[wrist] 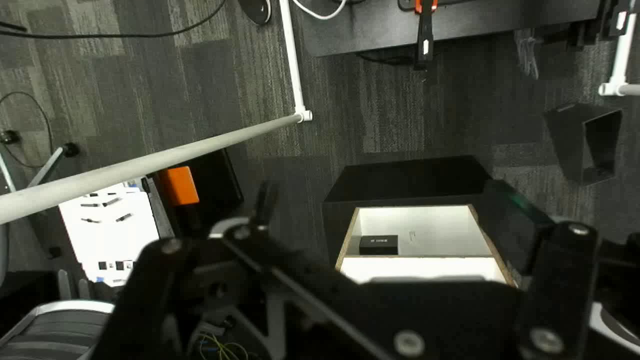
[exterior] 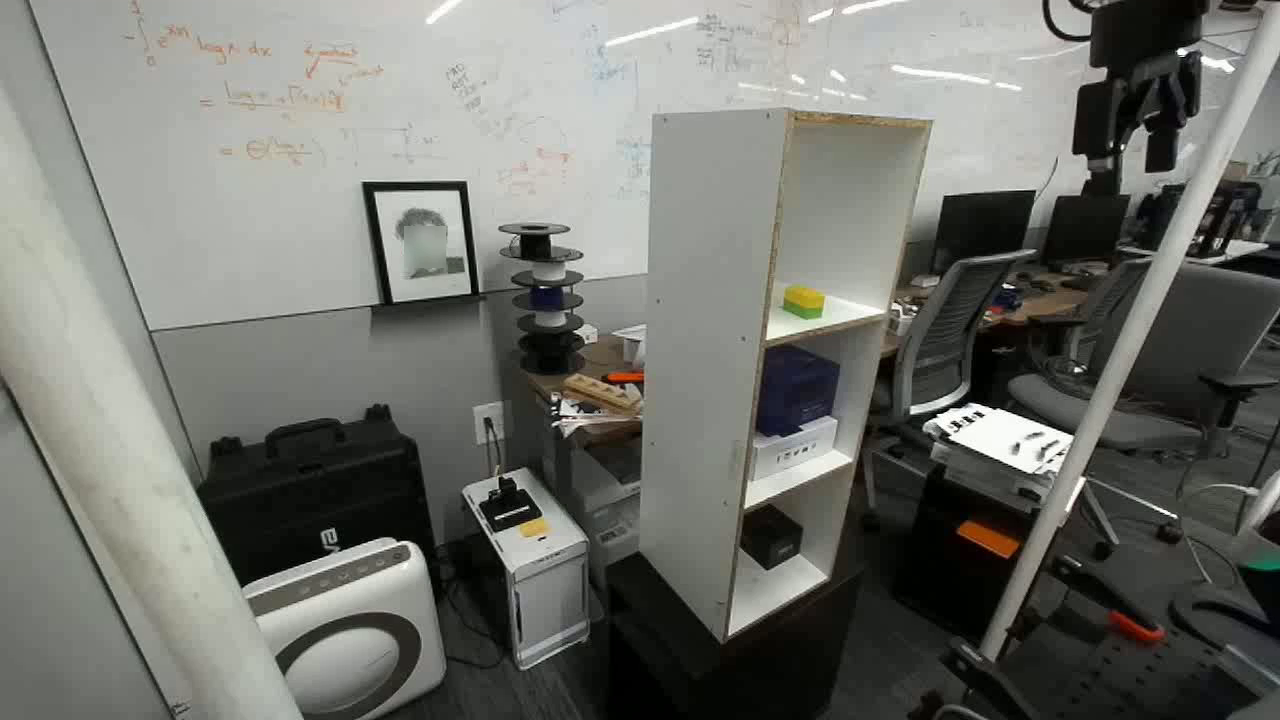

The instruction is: Put the lego bricks on the top of the shelf

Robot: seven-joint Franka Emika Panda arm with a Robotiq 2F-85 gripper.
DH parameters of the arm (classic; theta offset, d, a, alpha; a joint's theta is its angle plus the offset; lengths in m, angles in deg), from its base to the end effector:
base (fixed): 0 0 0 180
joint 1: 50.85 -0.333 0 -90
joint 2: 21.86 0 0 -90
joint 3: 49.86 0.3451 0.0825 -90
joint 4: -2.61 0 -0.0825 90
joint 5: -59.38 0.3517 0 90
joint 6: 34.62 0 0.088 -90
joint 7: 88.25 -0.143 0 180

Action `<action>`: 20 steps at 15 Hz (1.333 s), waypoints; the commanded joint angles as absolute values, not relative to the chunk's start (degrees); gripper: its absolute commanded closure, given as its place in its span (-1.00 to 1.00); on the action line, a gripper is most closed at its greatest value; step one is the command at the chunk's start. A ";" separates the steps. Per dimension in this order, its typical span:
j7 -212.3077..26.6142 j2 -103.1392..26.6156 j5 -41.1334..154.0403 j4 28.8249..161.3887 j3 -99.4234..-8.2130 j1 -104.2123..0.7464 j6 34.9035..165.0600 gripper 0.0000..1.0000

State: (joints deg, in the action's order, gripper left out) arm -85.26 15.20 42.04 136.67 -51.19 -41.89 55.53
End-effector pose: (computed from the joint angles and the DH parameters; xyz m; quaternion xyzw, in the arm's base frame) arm 0.2758 -0.0950 0.5504 0.9866 -0.0508 -0.0749 0.1359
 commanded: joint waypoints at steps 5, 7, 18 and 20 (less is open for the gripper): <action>-86.00 15.51 41.41 135.80 -52.37 -43.56 55.17 -1.00; -88.96 16.38 43.44 139.75 -54.33 -43.63 64.21 -1.00; -93.38 -1.98 60.34 147.43 -59.05 -44.03 107.32 -1.00; -92.69 -6.77 63.24 145.44 -58.87 -44.84 111.82 -1.00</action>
State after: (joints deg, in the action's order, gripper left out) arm -92.91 0.20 59.19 149.59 -59.16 -43.52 106.49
